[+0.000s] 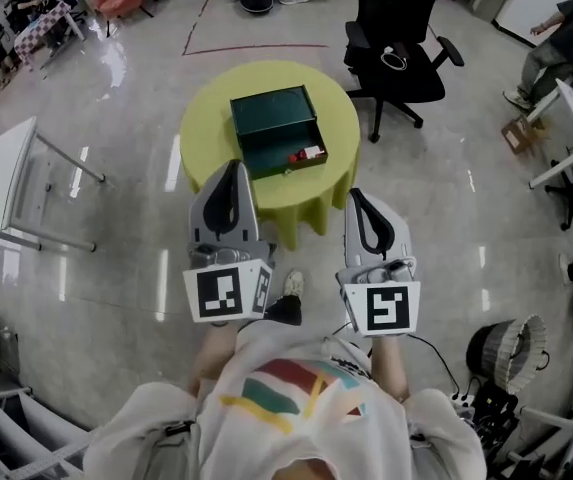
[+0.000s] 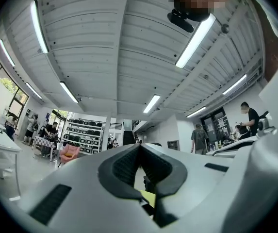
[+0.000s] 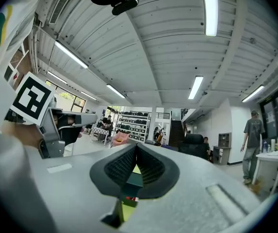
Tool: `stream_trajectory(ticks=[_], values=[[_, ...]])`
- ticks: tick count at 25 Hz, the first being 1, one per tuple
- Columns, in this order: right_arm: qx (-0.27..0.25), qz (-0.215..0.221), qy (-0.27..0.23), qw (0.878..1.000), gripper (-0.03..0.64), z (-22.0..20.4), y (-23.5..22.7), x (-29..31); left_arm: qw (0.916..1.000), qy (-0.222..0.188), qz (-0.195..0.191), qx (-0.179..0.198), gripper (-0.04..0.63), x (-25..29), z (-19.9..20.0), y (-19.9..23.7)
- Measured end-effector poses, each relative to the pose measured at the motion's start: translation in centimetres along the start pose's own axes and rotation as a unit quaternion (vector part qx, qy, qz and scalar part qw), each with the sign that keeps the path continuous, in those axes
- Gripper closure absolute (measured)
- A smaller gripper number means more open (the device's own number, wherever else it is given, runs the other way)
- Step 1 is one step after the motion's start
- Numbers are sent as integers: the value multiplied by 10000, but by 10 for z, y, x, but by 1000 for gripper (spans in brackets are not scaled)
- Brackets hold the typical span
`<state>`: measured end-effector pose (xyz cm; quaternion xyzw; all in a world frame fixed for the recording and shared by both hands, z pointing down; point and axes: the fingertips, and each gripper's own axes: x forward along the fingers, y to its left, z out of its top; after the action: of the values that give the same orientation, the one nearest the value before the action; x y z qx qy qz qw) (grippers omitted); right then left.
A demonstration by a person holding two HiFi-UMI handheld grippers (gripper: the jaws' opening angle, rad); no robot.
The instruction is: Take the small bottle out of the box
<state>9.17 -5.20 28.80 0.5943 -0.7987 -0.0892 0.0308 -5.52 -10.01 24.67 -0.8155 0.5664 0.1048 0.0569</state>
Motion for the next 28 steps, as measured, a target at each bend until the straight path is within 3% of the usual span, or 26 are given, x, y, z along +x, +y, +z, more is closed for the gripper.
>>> stream_trajectory(ticks=[5,9,15,28], values=[[-64,-14,-32,10000,612,5,-16,82,9999,-35,-79,-52,580,76,-5,33],[-68,-32,-26,10000,612,8,-18,116,9997,-4,-180,-185,580,107,-12,43],[-182,-3,-42,9998,612,9,-31,141,9991,-38,-298,-309,580,140,-20,32],[-126,590,-101,9981,614,0,-54,171,9996,76,-101,-252,580,174,-37,8]])
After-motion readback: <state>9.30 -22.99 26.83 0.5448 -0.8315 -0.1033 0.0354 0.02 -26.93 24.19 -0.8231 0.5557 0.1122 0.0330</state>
